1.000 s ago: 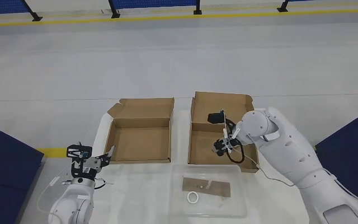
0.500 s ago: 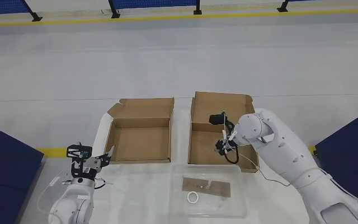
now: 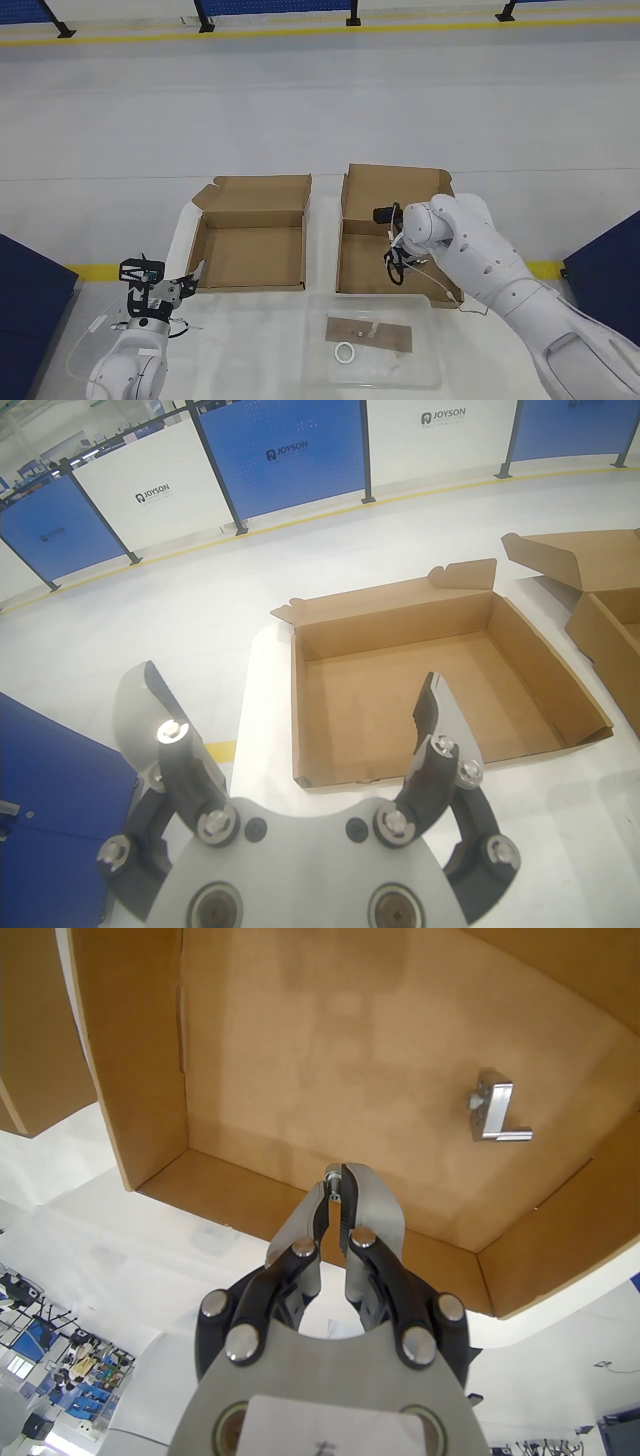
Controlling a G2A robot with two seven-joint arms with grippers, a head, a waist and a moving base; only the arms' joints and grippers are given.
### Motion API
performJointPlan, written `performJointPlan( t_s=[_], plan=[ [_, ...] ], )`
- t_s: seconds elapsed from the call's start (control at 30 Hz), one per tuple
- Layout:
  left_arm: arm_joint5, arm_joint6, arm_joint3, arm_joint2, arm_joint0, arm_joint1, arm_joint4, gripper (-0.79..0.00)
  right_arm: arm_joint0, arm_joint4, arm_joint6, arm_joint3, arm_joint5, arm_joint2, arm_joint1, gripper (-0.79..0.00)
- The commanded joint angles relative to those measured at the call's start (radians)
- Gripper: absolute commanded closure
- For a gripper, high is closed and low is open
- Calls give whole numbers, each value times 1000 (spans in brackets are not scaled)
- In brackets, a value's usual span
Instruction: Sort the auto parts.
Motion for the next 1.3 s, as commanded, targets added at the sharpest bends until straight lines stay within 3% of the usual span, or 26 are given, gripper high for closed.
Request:
performJointPlan(
  t_s=[0.0, 0.13, 0.23, 0.6, 1.27],
  plan=[
    [0, 0, 0, 0, 0, 0, 0, -785, 0, 1, 0, -1, 0, 1, 0, 0],
    [0, 0, 0, 0, 0, 0, 0, -785, -11, -8, -26, 4, 1, -1, 0, 0],
    [0, 0, 0, 0, 0, 0, 0, -785, -16, -66, -68, 29, 59, -18, -7, 0],
    [0, 0, 0, 0, 0, 0, 0, -785, 19, -76, -129, 191, 150, -65, -70, 0],
    [0, 0, 0, 0, 0, 0, 0, -785, 54, -15, -210, 367, 142, -71, -154, 0]
  ],
)
